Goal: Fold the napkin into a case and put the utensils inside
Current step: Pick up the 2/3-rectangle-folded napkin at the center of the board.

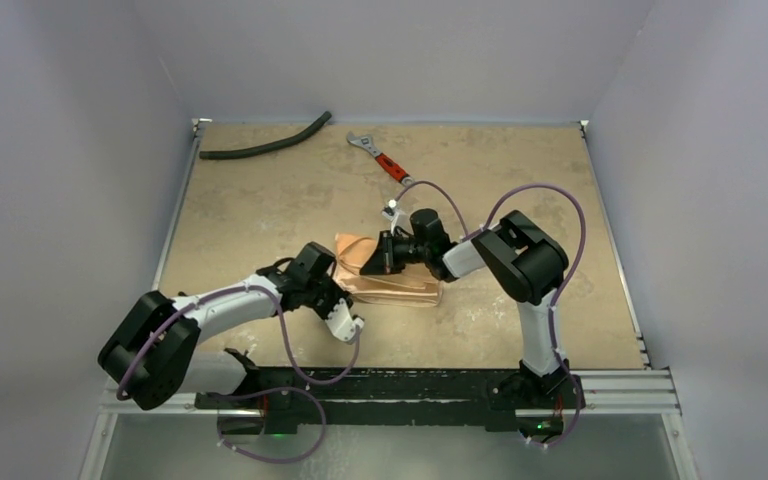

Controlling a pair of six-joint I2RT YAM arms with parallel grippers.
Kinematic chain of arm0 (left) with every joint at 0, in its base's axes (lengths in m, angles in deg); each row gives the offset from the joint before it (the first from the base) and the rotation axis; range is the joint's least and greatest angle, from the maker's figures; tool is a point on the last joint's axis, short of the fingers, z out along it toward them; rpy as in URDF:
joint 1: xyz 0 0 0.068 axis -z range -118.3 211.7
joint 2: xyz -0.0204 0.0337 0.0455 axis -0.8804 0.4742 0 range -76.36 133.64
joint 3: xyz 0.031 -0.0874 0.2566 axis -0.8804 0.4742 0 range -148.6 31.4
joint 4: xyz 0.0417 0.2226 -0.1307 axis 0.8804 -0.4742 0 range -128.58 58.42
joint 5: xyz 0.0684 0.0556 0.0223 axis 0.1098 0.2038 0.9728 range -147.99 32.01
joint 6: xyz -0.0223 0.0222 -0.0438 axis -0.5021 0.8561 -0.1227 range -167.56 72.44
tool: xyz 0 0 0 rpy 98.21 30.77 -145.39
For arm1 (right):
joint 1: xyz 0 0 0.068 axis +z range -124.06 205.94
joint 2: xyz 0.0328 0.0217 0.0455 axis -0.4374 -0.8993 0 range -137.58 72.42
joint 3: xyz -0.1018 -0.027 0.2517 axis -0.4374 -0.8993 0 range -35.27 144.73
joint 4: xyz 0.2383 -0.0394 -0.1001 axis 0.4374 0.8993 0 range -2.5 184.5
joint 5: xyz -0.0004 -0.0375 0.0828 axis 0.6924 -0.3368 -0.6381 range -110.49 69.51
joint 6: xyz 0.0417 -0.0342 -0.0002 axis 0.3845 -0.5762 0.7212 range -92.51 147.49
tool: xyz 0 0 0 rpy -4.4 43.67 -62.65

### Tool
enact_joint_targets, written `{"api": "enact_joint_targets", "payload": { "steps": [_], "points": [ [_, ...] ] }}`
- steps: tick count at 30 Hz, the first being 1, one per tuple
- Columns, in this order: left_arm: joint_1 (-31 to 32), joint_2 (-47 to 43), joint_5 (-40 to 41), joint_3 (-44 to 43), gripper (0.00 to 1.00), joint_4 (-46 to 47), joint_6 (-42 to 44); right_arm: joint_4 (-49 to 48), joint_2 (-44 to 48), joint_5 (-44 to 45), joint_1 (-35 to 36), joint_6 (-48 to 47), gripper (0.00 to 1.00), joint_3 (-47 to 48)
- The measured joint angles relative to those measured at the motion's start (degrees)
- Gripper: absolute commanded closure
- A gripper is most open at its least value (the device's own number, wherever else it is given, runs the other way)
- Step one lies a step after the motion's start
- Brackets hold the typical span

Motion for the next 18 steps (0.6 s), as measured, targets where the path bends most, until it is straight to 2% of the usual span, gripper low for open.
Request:
{"api": "enact_joint_targets", "payload": {
  "steps": [1,8,13,16,17,18],
  "points": [
    [0.0,0.0,0.0,0.0,1.0,0.7,-1.1,-0.4,0.0,0.1,0.0,0.0,0.98,-0.2],
    [0.0,0.7,0.2,-3.9,1.0,2.3,-9.2,-0.5,0.2,0.3,0.1,-0.6,0.95,-0.2],
    [0.0,1.6,-0.7,-8.8,1.0,-0.8,-13.3,2.2,2.0,1.6,0.3,-2.8,0.87,-0.2],
    [0.0,2.9,-1.4,-11.3,1.0,-3.3,-15.2,3.8,4.1,2.8,0.3,-4.1,0.85,-0.5],
    [0.0,3.3,-1.4,-11.6,0.9,-4.0,-15.7,4.3,5.2,3.0,0.3,-4.5,0.85,-0.6],
    [0.0,3.5,-1.4,-11.6,0.74,-4.7,-15.7,4.6,6.4,3.4,0.3,-4.9,0.85,-0.6]
  ]
}}
